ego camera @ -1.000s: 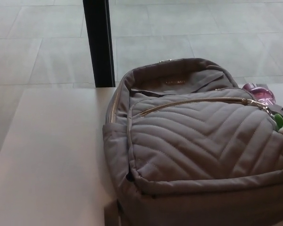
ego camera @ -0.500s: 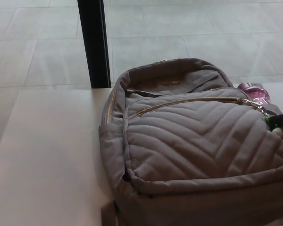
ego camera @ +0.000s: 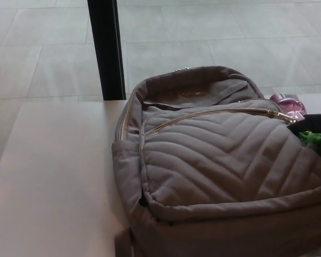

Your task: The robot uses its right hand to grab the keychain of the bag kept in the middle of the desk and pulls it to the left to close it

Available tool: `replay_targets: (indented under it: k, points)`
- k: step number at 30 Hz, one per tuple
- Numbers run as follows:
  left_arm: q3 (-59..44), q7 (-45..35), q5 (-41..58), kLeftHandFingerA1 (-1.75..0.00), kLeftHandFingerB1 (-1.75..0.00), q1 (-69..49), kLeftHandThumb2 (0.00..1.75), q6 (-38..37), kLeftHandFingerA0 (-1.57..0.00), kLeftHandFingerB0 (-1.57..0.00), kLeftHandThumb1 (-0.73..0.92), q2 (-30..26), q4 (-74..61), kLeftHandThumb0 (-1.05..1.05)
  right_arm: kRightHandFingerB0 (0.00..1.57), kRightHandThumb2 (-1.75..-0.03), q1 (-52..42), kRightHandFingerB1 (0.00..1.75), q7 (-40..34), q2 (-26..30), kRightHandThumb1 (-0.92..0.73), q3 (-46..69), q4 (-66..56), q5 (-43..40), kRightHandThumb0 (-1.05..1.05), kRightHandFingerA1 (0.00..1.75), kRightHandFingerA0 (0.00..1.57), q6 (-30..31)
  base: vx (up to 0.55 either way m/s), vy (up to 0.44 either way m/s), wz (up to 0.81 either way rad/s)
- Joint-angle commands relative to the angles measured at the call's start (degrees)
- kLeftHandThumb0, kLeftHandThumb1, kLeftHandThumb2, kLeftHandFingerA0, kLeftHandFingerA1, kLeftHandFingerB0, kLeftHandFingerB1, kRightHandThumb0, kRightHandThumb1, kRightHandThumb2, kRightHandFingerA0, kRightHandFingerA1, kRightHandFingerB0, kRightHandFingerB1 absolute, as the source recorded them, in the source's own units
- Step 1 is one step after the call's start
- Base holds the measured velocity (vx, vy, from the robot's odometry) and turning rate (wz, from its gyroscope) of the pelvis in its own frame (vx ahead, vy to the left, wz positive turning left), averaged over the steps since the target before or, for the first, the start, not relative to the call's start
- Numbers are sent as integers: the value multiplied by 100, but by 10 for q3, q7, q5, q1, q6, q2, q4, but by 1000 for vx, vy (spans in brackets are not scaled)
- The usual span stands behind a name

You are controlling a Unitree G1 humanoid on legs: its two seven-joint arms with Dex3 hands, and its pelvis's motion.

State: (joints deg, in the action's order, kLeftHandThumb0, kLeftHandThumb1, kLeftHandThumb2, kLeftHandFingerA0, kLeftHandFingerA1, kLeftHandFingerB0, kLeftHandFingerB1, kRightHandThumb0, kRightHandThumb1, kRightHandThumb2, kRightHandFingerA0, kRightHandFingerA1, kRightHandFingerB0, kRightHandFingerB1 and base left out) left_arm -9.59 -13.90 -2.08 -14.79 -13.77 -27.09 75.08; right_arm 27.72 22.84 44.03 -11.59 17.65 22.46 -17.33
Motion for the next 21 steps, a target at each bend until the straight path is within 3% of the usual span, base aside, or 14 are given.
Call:
replay_targets:
  k: [1,6,11,17,21]
  points:
    - [4,10,-5,-105,-101,-4,83,1,-72,-47,91,-1,2,-105,36,-60,-18,36,-28,-4,-64,-3,8,27,-32,131,87,-22,0,0,0]
    - [6,9,-6,-103,-100,-6,83,-1,-74,-46,92,0,4,-105,38,-61,-37,36,-37,4,-69,-8,-10,60,-35,120,86,4,0,0,0]
    - [8,3,-7,-103,-99,-11,82,-8,-68,-44,91,-4,3,-105,40,-62,-45,38,-78,1,-68,-8,24,77,-32,137,82,-14,0,0,0]
    - [2,-6,1,-104,-97,-15,80,-5,-70,-43,91,-3,-3,-105,41,-62,-49,37,-97,-1,-69,-13,45,90,-27,130,81,-5,0,0,0]
    - [6,-6,-4,-103,-100,-16,82,-13,-66,-46,91,-3,0,-105,45,-63,-56,39,-117,-8,-72,-12,59,90,-24,138,79,-9,0,0,0]
